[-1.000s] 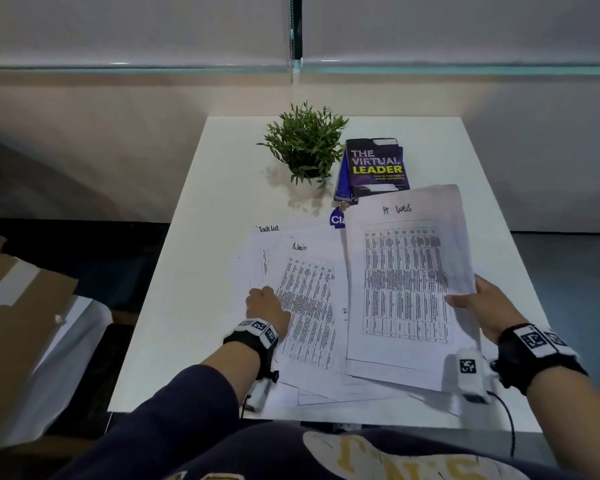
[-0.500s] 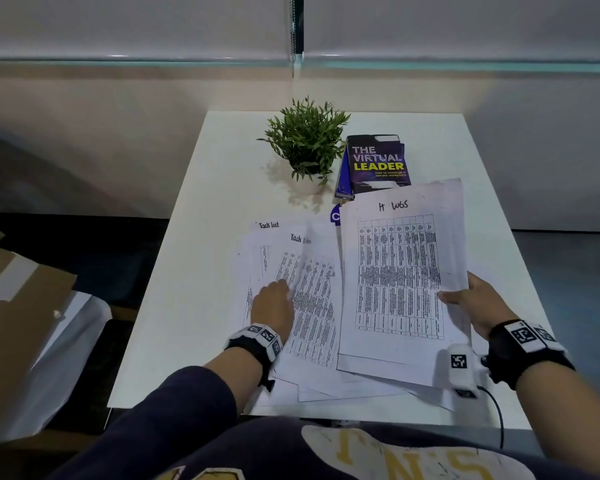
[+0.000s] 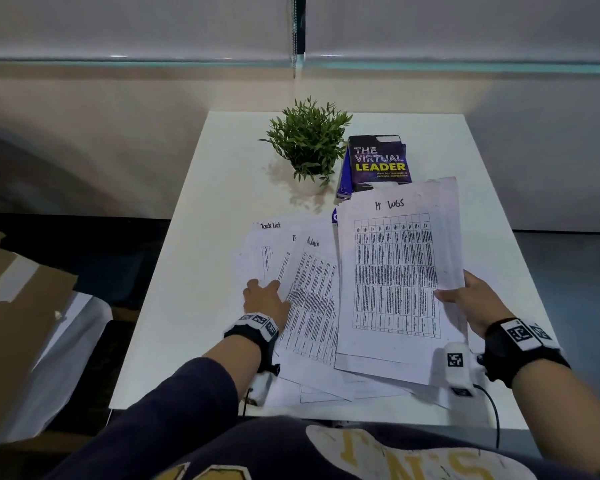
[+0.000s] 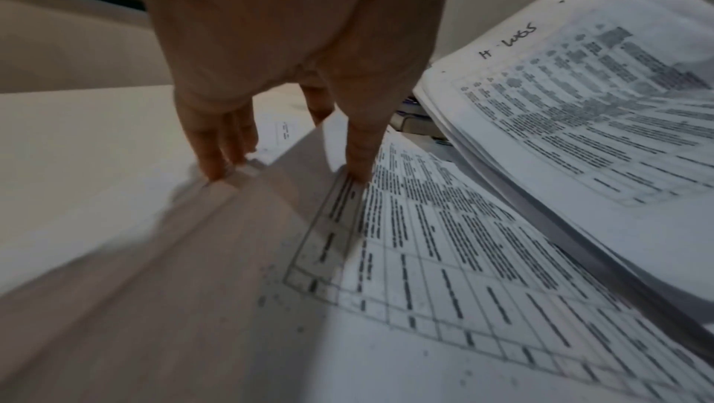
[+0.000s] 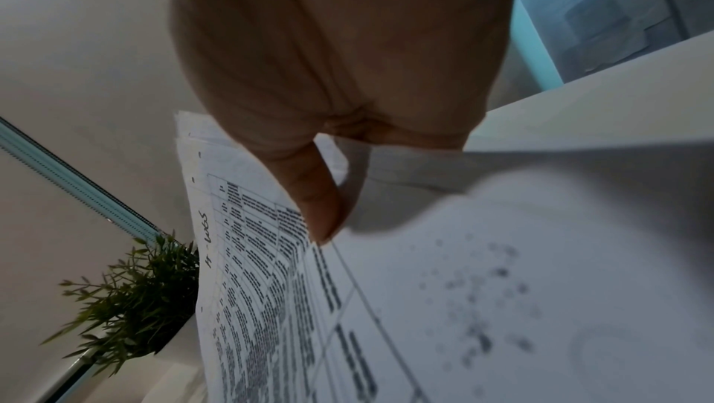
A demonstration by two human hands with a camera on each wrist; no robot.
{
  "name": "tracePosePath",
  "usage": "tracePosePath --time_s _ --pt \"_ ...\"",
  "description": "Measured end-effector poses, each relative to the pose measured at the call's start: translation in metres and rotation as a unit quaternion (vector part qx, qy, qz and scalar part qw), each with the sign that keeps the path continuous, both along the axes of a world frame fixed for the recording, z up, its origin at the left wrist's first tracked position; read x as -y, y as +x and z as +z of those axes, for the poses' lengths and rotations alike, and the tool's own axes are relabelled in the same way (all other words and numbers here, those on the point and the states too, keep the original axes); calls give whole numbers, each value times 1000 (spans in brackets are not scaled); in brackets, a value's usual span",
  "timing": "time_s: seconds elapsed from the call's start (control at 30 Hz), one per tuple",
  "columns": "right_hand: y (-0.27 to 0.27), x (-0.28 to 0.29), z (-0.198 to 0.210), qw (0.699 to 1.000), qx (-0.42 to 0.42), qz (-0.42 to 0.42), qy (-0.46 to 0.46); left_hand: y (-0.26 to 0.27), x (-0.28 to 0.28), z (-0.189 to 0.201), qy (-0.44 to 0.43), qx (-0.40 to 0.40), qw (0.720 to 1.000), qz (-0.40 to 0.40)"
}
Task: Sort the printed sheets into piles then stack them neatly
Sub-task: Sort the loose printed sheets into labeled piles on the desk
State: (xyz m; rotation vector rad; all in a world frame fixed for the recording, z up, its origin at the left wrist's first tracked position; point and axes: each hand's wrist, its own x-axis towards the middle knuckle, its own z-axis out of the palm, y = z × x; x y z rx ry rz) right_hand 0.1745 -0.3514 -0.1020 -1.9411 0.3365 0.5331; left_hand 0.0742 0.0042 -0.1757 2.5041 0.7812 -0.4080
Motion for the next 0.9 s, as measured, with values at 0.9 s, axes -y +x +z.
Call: tracePosePath --time_s 0.9 --pt "2 -10 -14 1000 -8 -6 23 8 12 62 75 87 962 -247"
